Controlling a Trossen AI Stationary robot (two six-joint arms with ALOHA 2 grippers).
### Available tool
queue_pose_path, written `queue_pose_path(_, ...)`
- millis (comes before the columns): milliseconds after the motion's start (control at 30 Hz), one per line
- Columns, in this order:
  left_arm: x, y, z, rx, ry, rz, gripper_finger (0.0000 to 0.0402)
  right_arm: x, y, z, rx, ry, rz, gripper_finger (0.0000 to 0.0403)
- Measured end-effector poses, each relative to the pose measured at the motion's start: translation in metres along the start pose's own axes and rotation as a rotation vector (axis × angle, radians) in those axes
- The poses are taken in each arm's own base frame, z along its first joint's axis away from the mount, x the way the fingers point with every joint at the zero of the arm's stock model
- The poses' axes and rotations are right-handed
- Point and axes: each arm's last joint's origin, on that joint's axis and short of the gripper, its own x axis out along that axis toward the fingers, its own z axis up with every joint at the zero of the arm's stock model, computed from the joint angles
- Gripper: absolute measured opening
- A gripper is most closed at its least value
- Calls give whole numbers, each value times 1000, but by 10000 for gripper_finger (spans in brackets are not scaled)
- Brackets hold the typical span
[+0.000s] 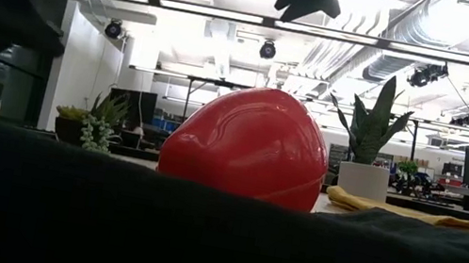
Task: Pick and placing Produce into tupperware
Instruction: Put the red raspberry into the transparent bin
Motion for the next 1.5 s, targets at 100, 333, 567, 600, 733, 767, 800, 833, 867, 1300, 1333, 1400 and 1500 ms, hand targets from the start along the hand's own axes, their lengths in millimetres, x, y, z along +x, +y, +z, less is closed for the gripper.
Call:
queue_pose_path(100, 5, 1, -7, 77, 18, 28, 1, 0, 1, 0, -4, 1, 2, 147)
queue_pose_path(333, 13, 4, -20, 193, 0, 95, 1, 0, 1, -1, -4, 2, 1, 147)
queue_pose_path(567, 19, 6, -28, 241, -8, 130, 49, 0, 1, -1, 0, 2, 1, 147)
queue_pose_path(600, 19, 7, -29, 248, -7, 135, 59, 0, 1, -1, 1, 2, 1, 147)
queue_pose_path(733, 23, 7, -35, 267, -3, 147, 94, 0, 1, -1, 8, 2, 0, 147)
queue_pose_path(767, 24, 8, -36, 274, -1, 152, 100, 0, 1, -1, 10, 2, 0, 147)
queue_pose_path(800, 25, 8, -38, 281, 1, 156, 104, 0, 1, -1, 13, 2, 0, 147)
queue_pose_path(833, 25, 9, -39, 288, 2, 161, 107, 0, 1, -1, 16, 2, -1, 147)
queue_pose_path(867, 26, 9, -40, 295, 4, 165, 108, 0, 1, -1, 22, 2, -1, 147)
queue_pose_path(1300, 46, 8, -45, 335, 41, 181, 95, 0, 5, -2, 48, 0, -3, 147)
queue_pose_path(1333, 50, 9, -43, 333, 50, 188, 95, -1, 6, -2, 50, 0, -2, 147)
queue_pose_path(1400, 54, 11, -40, 334, 63, 206, 95, -1, 6, -2, 63, 0, -2, 147)
queue_pose_path(1500, 60, 14, -35, 323, 56, 237, 95, -1, 8, -2, 63, 1, 0, 147)
